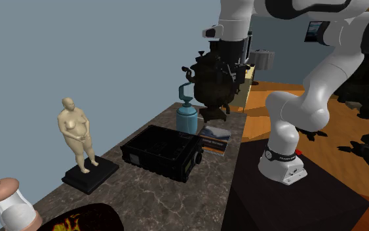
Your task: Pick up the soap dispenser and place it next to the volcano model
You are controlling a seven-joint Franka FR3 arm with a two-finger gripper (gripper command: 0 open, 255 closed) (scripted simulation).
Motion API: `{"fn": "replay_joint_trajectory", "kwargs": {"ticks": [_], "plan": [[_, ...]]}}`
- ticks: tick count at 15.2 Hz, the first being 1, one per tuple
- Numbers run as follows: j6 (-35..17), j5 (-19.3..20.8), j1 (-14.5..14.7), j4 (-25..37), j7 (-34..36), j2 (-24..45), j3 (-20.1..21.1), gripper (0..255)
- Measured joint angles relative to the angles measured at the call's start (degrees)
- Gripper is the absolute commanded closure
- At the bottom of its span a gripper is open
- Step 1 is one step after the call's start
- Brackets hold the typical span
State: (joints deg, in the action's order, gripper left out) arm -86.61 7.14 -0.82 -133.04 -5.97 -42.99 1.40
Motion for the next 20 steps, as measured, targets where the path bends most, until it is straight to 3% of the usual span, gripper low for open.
{"fn": "replay_joint_trajectory", "kwargs": {"ticks": [5,20], "plan": [[-5.5,1.5,-2.9,-2.4,1.8,0.1,-2.7,0],[-35.3,6.7,-16.7,-11.6,10.9,5.7,-17.0,0]]}}
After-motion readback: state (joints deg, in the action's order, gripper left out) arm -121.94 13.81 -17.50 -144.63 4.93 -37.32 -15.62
